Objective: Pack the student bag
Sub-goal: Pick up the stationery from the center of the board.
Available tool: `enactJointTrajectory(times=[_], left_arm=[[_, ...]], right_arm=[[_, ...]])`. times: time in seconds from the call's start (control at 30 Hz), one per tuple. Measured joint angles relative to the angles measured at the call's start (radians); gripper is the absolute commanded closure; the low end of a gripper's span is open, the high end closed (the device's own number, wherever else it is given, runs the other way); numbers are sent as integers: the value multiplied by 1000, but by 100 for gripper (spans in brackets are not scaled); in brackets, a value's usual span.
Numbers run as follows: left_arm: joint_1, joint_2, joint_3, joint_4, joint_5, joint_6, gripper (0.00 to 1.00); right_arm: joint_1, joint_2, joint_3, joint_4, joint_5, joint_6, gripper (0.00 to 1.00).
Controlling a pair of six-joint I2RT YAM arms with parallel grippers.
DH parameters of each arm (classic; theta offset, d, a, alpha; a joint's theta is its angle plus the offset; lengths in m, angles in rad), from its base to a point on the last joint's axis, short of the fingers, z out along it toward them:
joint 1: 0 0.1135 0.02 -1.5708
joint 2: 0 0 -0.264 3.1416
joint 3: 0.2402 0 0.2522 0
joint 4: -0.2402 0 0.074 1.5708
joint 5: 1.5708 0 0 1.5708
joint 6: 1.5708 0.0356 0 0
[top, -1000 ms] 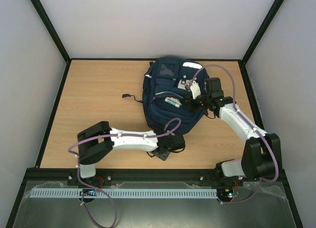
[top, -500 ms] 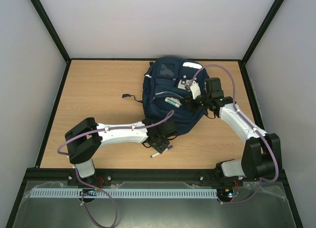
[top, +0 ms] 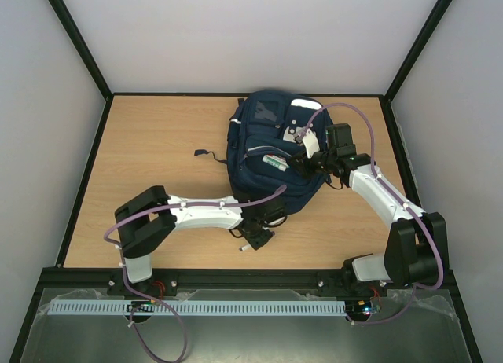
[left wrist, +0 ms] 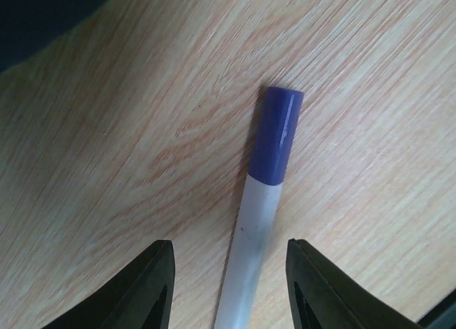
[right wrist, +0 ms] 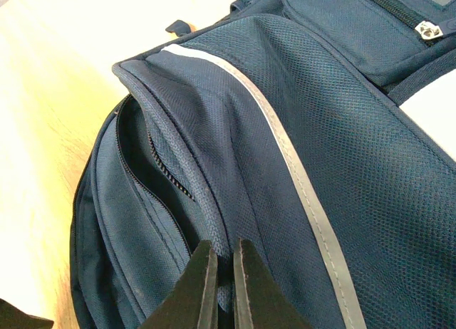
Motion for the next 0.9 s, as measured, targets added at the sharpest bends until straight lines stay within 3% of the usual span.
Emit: enactJointTrajectory(times=[0.4,0.7,0.9], left_arm=[[-37,62,23,-18,-38,11,72],[-56,79,45,-42,-71,-7,96],[-56,64,31,-50,-67,-36,98]], right_arm=[[0,0,0,-3,0,-3,99],[0,0,0,-10,0,-6,99],[0,0,0,-10,0,-6,99]])
